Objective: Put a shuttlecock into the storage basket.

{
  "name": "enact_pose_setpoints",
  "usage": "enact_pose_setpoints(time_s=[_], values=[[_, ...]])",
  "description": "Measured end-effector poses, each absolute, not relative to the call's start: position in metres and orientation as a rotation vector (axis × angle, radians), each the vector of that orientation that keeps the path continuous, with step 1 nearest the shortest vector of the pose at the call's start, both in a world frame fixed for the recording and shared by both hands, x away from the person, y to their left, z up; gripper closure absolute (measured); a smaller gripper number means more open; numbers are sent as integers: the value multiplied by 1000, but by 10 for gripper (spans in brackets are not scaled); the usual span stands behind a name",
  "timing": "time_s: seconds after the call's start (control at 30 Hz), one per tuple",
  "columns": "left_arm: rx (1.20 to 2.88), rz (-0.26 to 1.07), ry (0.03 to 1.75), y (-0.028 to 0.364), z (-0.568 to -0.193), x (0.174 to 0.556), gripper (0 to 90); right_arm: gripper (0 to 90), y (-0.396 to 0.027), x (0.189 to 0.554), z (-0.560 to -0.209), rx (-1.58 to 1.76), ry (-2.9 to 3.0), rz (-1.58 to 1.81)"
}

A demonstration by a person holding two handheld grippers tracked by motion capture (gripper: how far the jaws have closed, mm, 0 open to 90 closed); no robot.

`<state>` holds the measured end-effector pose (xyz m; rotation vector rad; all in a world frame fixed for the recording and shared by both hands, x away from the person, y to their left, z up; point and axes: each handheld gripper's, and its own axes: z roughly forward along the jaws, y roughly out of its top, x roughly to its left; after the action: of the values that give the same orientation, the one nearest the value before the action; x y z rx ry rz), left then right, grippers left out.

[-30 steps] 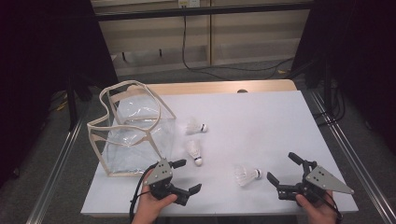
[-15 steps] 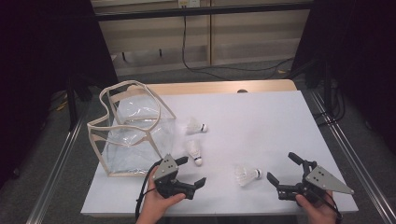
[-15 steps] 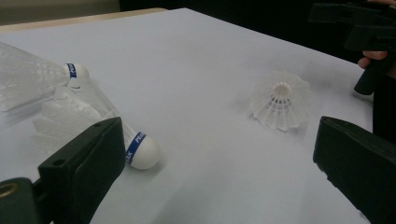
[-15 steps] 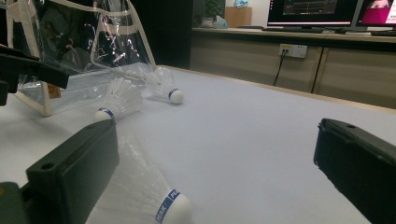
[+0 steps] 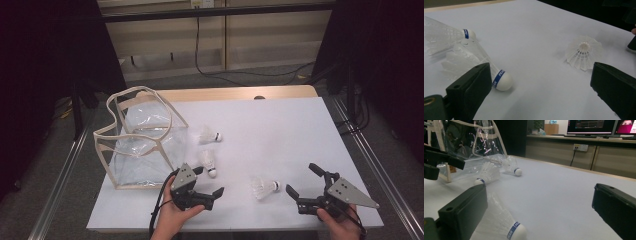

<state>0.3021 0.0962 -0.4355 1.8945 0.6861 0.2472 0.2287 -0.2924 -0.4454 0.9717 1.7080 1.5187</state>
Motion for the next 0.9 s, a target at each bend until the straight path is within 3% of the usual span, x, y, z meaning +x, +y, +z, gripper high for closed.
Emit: enact_pose_setpoints(time_s=[0.9], values=[[1897, 274, 754, 82, -437, 311, 46, 0, -293, 228, -445, 967, 1713, 1514]])
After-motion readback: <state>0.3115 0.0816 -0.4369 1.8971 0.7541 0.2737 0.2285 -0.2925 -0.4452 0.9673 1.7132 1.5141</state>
